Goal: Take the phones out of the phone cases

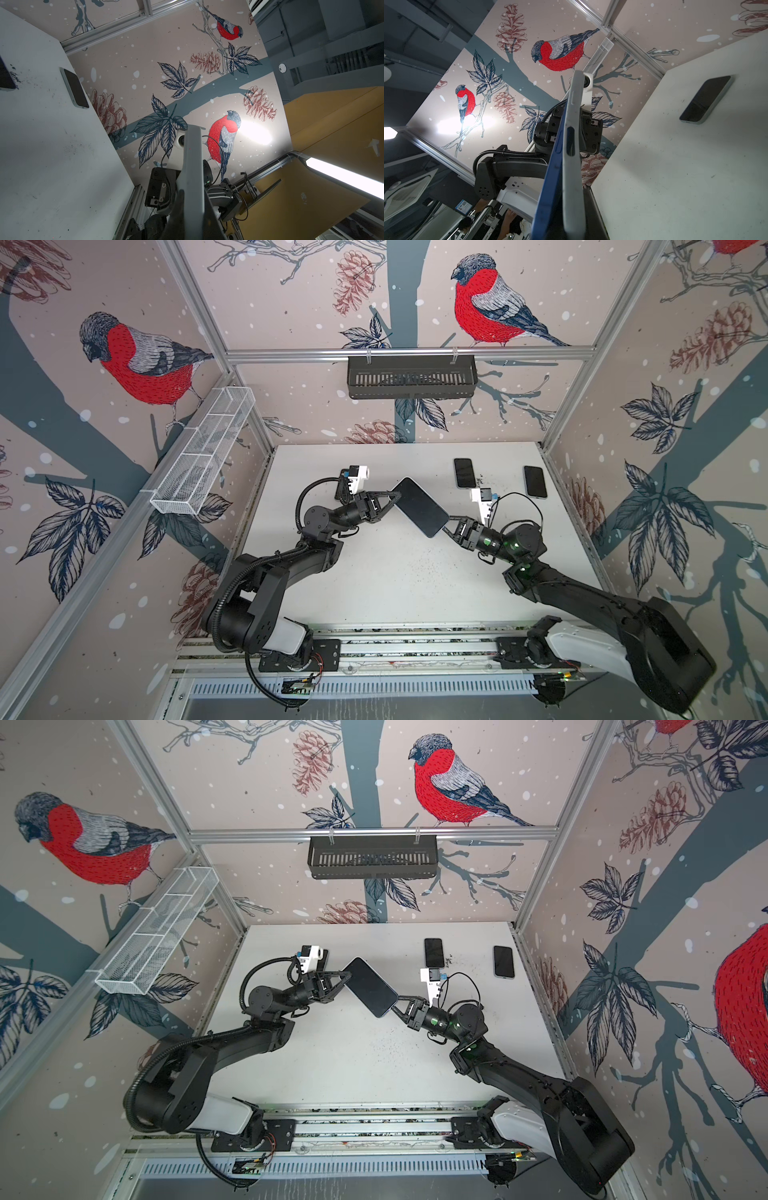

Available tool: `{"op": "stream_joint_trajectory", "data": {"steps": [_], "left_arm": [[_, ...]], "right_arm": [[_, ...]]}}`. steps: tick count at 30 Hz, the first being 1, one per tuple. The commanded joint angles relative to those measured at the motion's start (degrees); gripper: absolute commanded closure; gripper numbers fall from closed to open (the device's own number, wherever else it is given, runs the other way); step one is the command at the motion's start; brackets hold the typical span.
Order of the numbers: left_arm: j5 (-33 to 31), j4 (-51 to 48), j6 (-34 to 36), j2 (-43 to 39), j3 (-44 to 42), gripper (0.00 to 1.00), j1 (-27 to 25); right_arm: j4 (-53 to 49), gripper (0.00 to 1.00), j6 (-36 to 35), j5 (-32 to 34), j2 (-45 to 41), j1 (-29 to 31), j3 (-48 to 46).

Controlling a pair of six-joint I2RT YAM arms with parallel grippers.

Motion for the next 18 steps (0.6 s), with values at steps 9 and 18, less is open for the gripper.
{"op": "stream_joint_trajectory", "data": {"steps": [9,18], "left_arm": [[-9.2,-33.8,25.1,0.7,6.7,0.20,-6.3],[-25.1,-57.4,41.1,-2.7,10.1,0.12,-8.4]], "right_arm": [[-5.7,0.99,1.4,3.9,-6.7,-1.2,-7.0],[-8.7,0.99,4.3,6.6,-9.5,-3.1,-11.5]]}}
